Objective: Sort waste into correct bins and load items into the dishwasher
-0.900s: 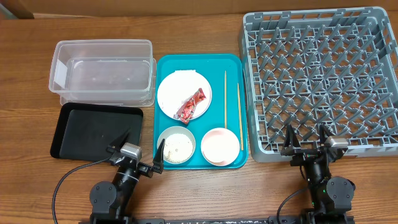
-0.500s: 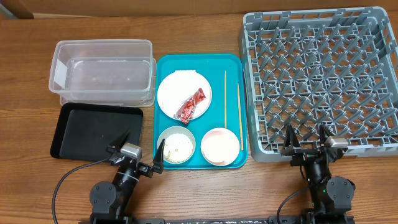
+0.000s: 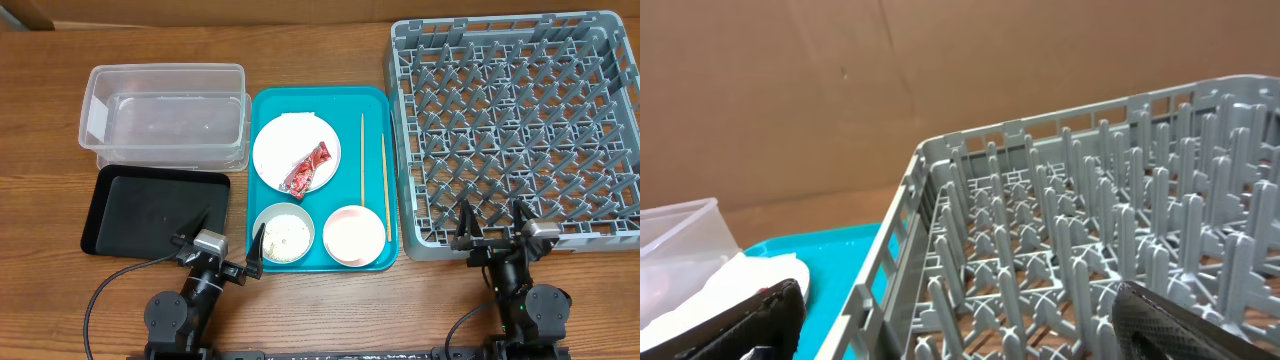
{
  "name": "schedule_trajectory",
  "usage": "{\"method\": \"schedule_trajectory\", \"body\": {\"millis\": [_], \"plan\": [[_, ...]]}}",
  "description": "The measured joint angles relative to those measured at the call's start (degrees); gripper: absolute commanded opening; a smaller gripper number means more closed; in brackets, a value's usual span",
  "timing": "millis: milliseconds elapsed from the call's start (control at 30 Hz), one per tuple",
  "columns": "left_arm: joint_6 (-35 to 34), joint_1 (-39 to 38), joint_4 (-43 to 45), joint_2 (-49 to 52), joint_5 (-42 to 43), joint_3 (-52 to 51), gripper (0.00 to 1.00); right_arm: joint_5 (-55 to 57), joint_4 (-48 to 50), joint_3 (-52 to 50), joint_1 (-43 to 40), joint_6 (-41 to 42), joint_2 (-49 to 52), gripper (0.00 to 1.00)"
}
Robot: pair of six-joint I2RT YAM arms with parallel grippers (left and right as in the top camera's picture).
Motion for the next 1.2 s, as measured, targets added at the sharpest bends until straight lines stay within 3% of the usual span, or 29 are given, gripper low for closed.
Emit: {"method": "schedule_trajectory", "body": {"millis": [567, 767, 1000, 1067, 1200], "plan": [[0.0, 0.0, 0.0, 0.0, 0.0, 0.0, 1.00, -3.2, -0.1, 0.0, 0.0, 0.0, 0.0, 1.00], [0.0, 0.0, 0.0, 0.0, 0.0, 0.0, 1.00, -7.3, -4.6, 2.7, 0.0, 0.0, 0.0, 1.00], [0.0, 0.0, 0.0, 0.0, 0.0, 0.0, 1.00, -9.0, -18.0, 22.1, 0.0, -0.1, 3.8, 1.00], [0.0, 0.0, 0.1, 0.0, 0.0, 0.0, 1.00, -9.4, -30.8, 32.0, 0.0, 0.0, 9.7, 1.00], [0.0, 0.0, 0.1, 0.0, 0.0, 0.0, 1.00, -11.3, -46.0, 46.8, 0.0, -0.1, 22.6, 1.00]]}}
